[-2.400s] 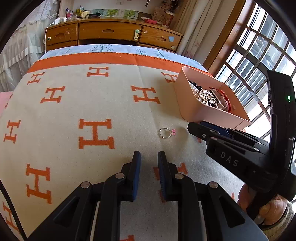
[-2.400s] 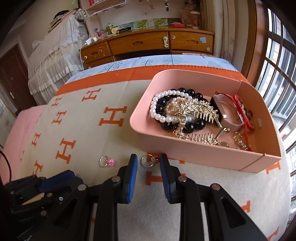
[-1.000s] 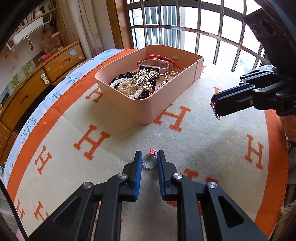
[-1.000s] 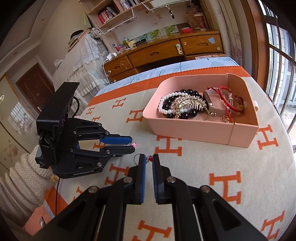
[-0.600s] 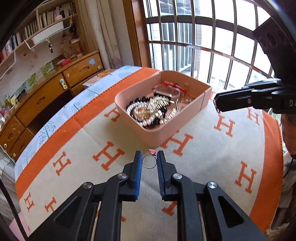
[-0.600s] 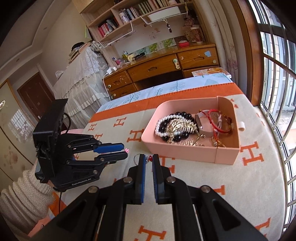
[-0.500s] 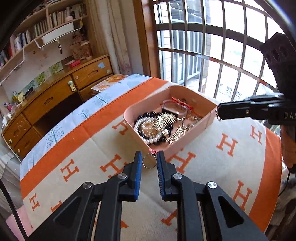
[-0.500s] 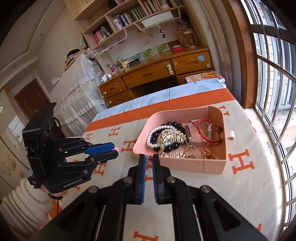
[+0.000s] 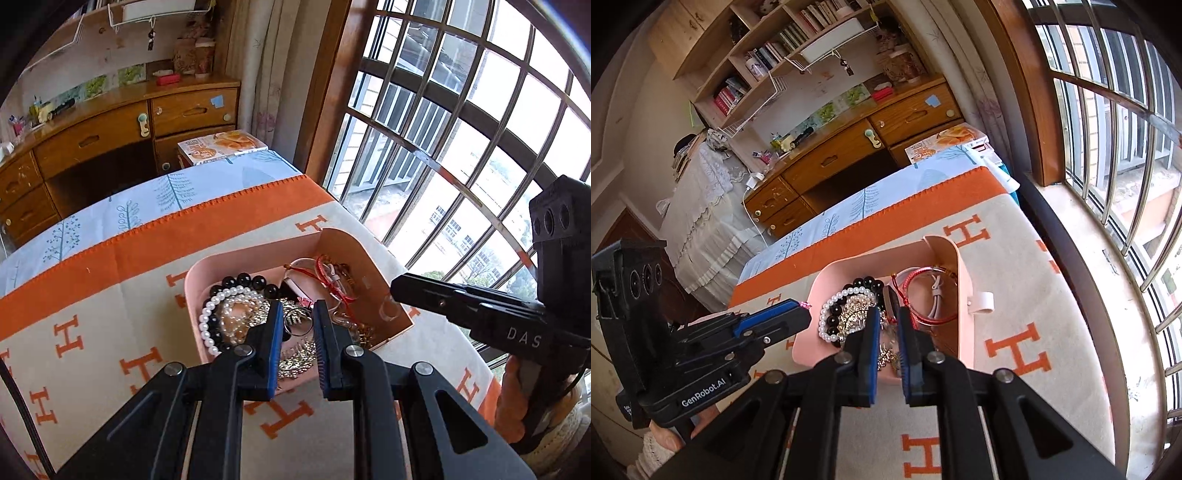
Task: Organize jewelry
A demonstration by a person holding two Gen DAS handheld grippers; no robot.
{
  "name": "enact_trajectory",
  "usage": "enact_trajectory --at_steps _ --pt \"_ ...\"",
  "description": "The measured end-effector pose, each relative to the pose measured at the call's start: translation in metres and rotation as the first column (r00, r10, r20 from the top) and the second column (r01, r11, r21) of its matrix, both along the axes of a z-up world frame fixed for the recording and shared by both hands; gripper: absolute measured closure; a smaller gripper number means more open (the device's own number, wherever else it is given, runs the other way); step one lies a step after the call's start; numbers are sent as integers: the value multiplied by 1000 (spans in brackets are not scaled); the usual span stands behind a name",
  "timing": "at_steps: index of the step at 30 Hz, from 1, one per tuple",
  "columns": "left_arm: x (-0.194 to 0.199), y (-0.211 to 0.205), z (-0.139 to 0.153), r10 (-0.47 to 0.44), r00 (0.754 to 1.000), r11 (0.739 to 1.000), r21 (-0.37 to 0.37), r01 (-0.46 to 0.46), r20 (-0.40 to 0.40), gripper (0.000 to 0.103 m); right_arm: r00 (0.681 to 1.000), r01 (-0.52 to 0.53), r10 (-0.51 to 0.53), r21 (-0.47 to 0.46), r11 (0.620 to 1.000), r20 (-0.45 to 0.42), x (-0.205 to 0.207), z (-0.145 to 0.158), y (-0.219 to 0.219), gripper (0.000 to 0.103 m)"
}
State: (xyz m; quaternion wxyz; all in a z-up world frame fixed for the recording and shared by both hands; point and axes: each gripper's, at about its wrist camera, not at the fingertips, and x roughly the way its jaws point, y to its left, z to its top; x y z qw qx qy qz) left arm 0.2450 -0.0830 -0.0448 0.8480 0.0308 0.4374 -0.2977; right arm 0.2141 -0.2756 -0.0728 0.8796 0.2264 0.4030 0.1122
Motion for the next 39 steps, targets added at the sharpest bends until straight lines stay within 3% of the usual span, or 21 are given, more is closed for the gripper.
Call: enact_trajectory --at_steps 2,6,9,10,11,15,17,21,25,29,34,36,39 --pt "0 -7 -3 -3 1000 1000 -12 3 -17 89 1000 8 -8 15 1000 -4 -1 -2 -3 76" --pt "-5 -19 -2 -20 999 1000 -15 20 -30 82 1000 17 -17 52 999 3 -7 -2 -10 76" --pt "-9 -25 1 -16 1000 1000 -7 16 -20 61 999 26 -27 54 998 21 -14 2 -13 76" --pt "-11 -25 2 -7 1000 1000 -10 7 -17 47 999 32 -33 52 998 28 -16 4 -14 76" --pt "-12 -25 5 3 1000 1000 -11 -3 -7 41 999 36 -38 49 998 36 -19 6 -15 76" --pt "-20 -23 15 26 999 1000 0 -26 19 34 997 43 -45 37 998 61 -32 13 -16 76" --pt "-28 -20 21 47 998 999 10 -48 39 24 996 42 -43 18 999 75 -39 17 -14 76" --pt "-51 -12 37 82 991 995 43 -87 109 16 995 31 -30 -6 1000 99 -54 27 -9 76" --pt "-81 5 52 145 974 985 63 -158 174 1 994 13 -10 -27 1000 113 -70 35 0 76" --pt "-116 24 60 230 950 963 91 -254 212 1 992 -13 20 -60 998 126 -89 41 13 76" --pt "-156 50 52 362 907 907 143 -396 213 1 988 -69 83 -110 992 129 -119 45 42 75" --pt "-170 60 48 401 893 889 148 -434 205 1 986 -90 105 -121 989 127 -131 45 53 68" --pt "-191 76 43 462 867 860 142 -490 189 1 984 -88 110 -155 984 140 -150 46 67 64"
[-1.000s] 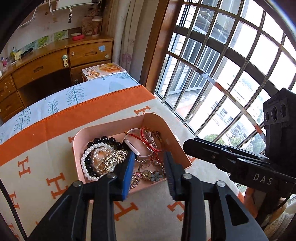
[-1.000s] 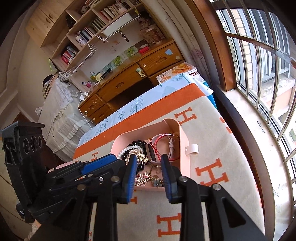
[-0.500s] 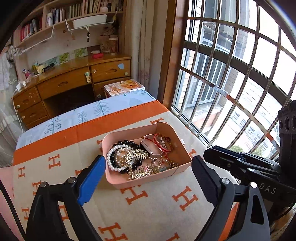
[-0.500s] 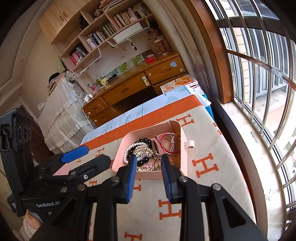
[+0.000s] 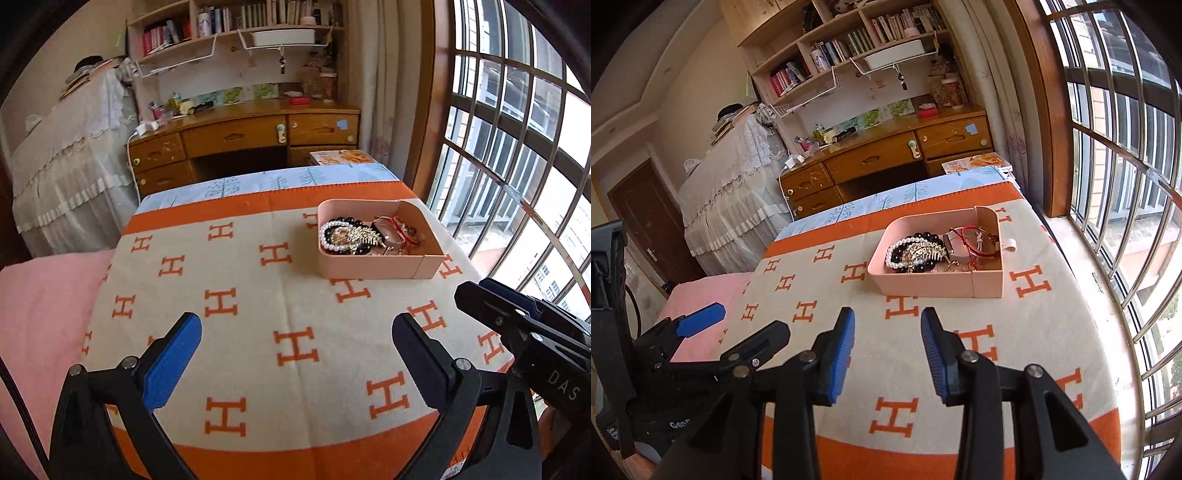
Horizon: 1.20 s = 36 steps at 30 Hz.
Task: Organize jewelry
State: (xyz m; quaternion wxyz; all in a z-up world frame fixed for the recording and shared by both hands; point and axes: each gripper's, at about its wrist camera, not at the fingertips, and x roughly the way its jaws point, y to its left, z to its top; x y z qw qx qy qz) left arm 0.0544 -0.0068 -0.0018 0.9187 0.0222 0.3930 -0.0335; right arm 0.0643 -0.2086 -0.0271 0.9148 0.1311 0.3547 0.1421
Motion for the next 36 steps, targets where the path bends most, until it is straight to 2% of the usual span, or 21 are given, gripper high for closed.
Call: enact_trajectory --at_steps 4,7,14,36 --pt "-19 17 -7 83 996 996 -20 -83 -21 1 1000 -27 27 -14 1000 -3 -18 -1 14 59" --pt "-31 28 -10 107 994 993 -39 -108 -24 1 999 -44 44 -26 999 -1 -28 -1 24 58" --pt "-50 29 -6 149 988 989 5 -150 42 1 998 -50 52 -67 996 38 -42 5 38 58" --pt "-54 30 -4 167 984 986 15 -168 57 1 997 -48 51 -68 997 51 -46 7 39 58"
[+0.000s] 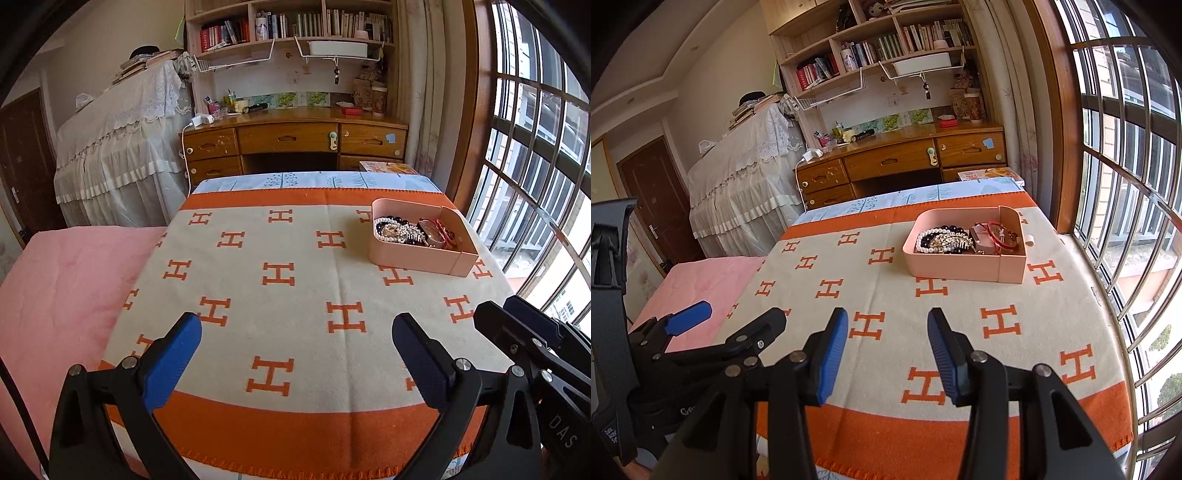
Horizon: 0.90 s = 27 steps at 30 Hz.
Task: Organize jewelry
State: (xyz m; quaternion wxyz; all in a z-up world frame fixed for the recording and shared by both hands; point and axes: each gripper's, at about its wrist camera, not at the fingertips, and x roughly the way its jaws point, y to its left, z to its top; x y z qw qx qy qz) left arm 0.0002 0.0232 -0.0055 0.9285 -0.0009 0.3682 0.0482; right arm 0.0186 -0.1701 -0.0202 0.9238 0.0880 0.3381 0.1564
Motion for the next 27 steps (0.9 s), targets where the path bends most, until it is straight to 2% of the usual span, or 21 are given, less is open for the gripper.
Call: enact_trajectory --at_steps 27 --pt "-2 2 -1 6 1000 1000 2 -6 -5 1 1000 1 -1 1 1000 -2 0 -2 -2 58"
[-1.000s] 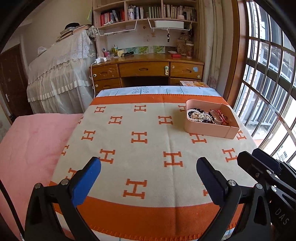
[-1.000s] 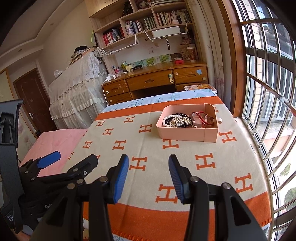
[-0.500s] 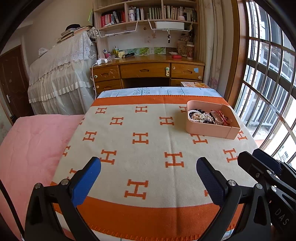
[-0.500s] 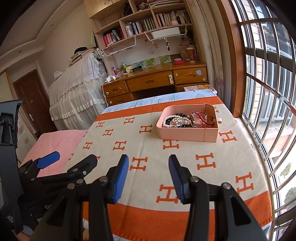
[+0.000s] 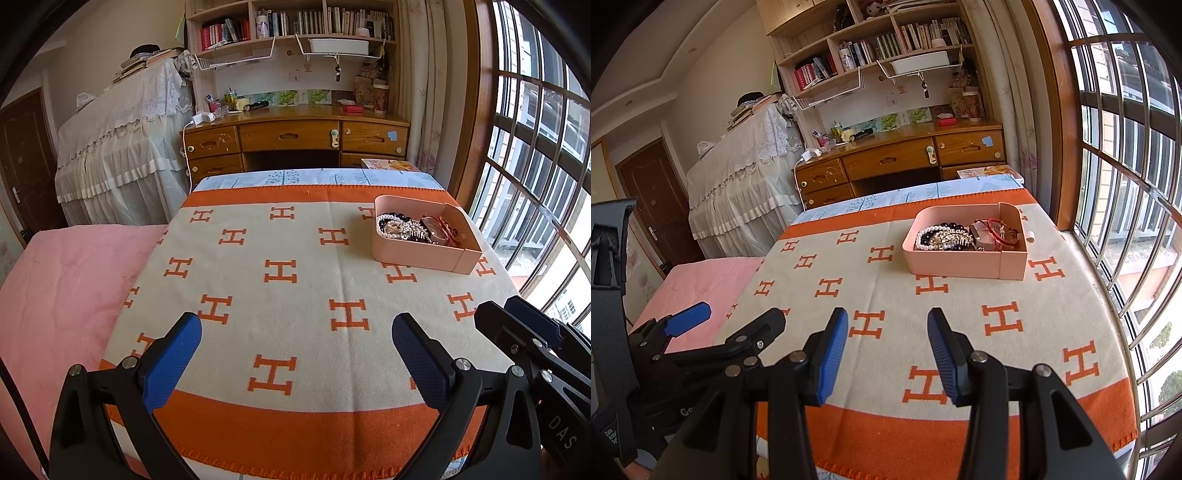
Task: Organize jewelry
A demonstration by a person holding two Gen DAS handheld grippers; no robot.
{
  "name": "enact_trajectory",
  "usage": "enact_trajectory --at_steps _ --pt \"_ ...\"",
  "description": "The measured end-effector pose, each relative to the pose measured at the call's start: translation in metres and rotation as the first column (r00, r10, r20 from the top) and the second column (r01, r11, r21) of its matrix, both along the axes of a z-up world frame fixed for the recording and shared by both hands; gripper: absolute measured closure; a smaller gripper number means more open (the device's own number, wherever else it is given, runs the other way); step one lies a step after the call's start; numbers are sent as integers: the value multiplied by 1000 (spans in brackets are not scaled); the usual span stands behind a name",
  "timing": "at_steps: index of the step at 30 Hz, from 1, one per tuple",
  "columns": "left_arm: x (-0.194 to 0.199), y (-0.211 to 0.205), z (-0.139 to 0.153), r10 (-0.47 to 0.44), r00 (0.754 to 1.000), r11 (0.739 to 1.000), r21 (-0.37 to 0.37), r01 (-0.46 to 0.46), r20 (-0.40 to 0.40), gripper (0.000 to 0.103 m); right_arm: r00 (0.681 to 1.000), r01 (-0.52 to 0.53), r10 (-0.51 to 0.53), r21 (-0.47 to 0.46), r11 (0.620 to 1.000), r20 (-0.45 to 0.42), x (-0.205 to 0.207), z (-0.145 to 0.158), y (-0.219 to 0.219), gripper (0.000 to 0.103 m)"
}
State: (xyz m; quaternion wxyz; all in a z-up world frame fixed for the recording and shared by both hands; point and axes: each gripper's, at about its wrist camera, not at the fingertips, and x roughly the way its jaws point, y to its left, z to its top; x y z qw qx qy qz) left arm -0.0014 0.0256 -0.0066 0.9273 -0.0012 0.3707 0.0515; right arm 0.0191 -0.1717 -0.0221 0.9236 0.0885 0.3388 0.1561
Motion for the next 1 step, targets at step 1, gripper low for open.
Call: enact_trajectory --at_steps 1 --pt "0 1 -1 0 1000 1000 -1 0 -5 1 1000 2 -2 -1 1000 -3 0 0 0 58"
